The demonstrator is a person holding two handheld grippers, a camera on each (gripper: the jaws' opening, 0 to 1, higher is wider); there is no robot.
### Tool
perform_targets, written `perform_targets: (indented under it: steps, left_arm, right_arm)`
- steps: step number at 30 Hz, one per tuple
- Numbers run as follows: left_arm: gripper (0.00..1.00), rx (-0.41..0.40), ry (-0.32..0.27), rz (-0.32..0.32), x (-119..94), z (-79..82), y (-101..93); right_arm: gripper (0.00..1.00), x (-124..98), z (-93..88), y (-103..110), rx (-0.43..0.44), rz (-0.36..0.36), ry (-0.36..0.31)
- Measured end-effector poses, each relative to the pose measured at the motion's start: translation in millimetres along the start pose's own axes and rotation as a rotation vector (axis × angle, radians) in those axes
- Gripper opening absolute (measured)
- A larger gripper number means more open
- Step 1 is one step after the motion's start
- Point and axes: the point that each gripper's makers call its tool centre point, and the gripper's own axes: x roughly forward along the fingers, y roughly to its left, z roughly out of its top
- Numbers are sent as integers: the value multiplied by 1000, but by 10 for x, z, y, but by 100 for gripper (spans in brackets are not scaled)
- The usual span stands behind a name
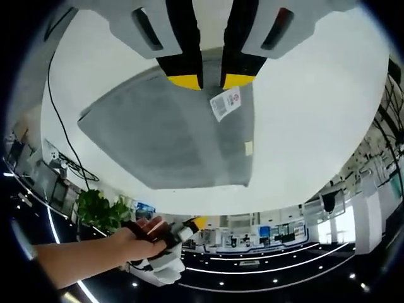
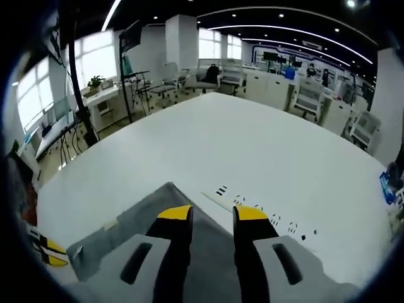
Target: Fold the towel on the table until its edges align and the towel forms a compact rectangular stack.
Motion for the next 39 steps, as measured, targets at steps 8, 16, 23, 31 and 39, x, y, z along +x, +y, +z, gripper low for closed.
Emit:
perform_targets:
  steps: [8, 16, 23, 31, 39]
  left_arm:
    - [12, 0, 41, -1, 34, -158, 18]
    - [14, 13, 89, -1, 136, -274, 62]
    - [13, -37, 135, -15, 130, -352, 25]
    - [12, -12, 166, -18, 85, -392, -23]
    - [12, -1, 173, -17, 38, -450, -109]
  right_arm:
    - [25, -103, -112, -169, 15, -12, 5]
    - [26, -312, -287, -386, 36, -47, 13]
    - [26, -413, -384, -559, 62, -72, 17]
    - [27, -567, -486, -728, 102, -96, 15]
    - [28, -656, -601, -814, 122, -104, 20]
